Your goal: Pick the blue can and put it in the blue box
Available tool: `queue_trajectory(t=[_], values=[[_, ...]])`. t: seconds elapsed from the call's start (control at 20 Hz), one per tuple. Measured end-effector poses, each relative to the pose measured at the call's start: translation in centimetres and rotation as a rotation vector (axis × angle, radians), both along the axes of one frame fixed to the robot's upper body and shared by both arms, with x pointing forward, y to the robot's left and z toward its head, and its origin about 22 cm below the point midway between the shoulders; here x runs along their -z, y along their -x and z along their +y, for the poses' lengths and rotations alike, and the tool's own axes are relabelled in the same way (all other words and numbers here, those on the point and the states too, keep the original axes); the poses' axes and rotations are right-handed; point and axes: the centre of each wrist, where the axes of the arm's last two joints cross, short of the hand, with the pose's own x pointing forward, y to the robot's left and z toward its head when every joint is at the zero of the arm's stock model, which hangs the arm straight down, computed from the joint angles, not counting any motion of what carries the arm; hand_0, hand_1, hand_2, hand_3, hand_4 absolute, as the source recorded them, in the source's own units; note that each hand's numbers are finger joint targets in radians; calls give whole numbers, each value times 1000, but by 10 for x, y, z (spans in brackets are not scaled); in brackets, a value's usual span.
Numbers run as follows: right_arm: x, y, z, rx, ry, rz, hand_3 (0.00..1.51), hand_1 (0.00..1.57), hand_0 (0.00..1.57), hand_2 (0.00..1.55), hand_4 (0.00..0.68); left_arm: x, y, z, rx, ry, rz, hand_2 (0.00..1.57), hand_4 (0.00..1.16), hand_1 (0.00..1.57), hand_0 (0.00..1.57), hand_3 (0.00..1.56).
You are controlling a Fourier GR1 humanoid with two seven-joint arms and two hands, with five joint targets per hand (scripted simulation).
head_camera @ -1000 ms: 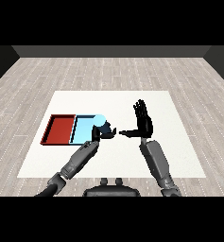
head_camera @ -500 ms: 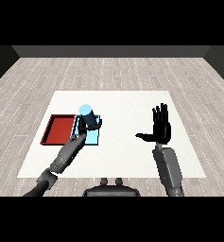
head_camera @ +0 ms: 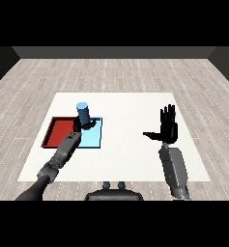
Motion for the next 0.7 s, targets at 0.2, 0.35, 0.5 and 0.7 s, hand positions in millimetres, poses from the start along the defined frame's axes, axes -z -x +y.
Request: queue_trajectory(t=[0.2,0.35,0.5,0.7], values=[[8,-3,2,5,-12,20,0,0,0,0,0,20,4,8,-63,-40,134,1424,924,1549,1549,1134],[15,-7,-1,10,-10,35,0,0,0,0,0,35,12,13,-106,-84,235,1144,927,1234,1234,1110],[19,-7,-3,11,-15,38,0,0,0,0,0,53,25,21,-131,-100,351,1050,908,1148,1148,640],[23,-5,-2,3,-19,31,0,0,0,0,0,64,33,24,-106,-100,415,1240,606,1348,1348,399]])
